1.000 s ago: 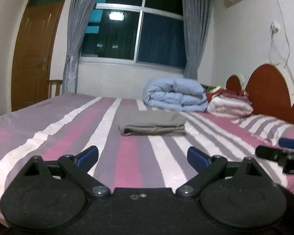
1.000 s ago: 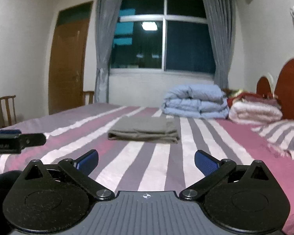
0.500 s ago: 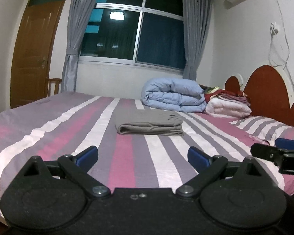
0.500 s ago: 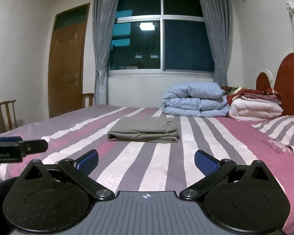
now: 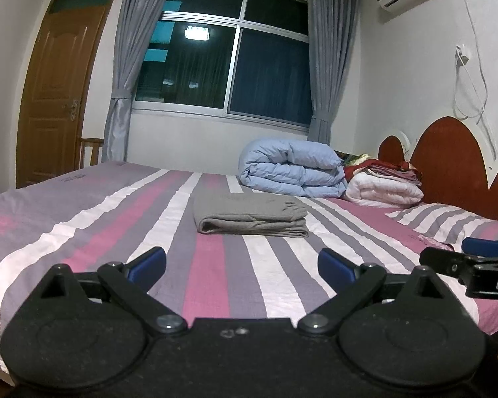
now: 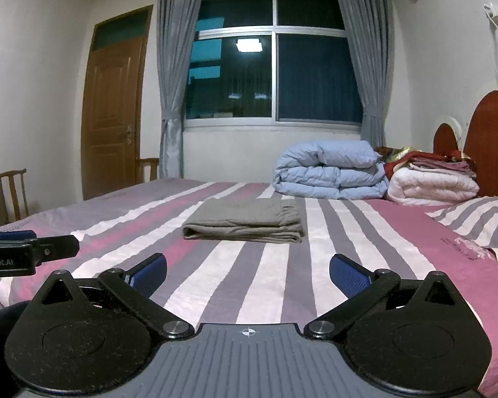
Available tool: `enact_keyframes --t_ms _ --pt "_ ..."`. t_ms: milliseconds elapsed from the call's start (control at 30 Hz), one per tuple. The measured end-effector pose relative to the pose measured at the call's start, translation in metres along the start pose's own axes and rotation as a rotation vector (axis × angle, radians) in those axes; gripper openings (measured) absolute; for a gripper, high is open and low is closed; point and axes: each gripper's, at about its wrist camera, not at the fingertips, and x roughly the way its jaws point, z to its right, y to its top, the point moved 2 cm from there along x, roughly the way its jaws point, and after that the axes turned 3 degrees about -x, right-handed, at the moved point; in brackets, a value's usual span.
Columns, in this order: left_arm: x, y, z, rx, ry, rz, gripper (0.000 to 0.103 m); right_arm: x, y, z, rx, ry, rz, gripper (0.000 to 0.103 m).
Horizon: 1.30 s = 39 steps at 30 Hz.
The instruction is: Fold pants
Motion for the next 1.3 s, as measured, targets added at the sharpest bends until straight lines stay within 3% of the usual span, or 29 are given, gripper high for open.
enact_keyframes --t_ms 1300 --pt "0.0007 0.004 0.0018 0.037 -0.027 0.012 0.092 -0.0002 0.0001 0.0027 0.001 0.0 0.0 0.103"
